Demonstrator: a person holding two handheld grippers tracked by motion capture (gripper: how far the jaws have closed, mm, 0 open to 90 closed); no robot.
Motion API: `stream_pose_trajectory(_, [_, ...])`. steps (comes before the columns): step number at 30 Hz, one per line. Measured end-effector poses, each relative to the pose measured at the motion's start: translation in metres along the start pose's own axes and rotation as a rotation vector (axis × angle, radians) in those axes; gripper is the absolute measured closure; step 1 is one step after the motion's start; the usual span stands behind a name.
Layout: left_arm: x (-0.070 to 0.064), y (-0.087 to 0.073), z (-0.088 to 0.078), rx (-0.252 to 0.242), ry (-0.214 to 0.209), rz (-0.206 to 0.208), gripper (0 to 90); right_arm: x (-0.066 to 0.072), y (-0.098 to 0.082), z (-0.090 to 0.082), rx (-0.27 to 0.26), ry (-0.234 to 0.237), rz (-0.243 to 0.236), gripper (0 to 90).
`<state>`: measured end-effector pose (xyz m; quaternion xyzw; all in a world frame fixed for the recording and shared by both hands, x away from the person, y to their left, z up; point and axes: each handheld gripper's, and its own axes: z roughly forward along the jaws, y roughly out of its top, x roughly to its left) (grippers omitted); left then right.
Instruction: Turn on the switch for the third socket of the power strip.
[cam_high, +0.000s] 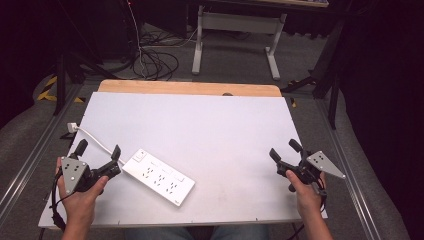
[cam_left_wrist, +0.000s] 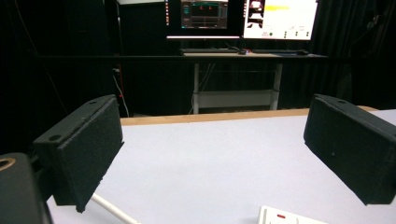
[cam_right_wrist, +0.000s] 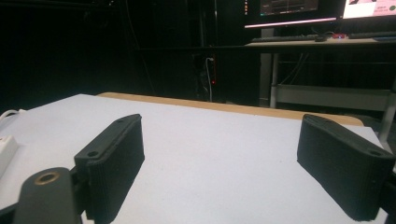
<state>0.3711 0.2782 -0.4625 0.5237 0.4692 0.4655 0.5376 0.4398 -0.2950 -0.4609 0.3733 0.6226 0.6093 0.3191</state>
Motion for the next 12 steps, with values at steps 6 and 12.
stream_pose_trajectory(6, [-0.0004, -0.0006, -0.0001, 0.005, -0.018, 0.008, 5.3, -0.0001, 0.0001, -0.0004, -0.020, 0.002, -0.034, 0.7])
stream_pose_trajectory(12, [-0.0003, -0.0008, -0.0004, 0.002, -0.020, 0.005, 5.3, -0.0003, 0.0000, -0.0006, -0.019, -0.003, -0.023, 1.1])
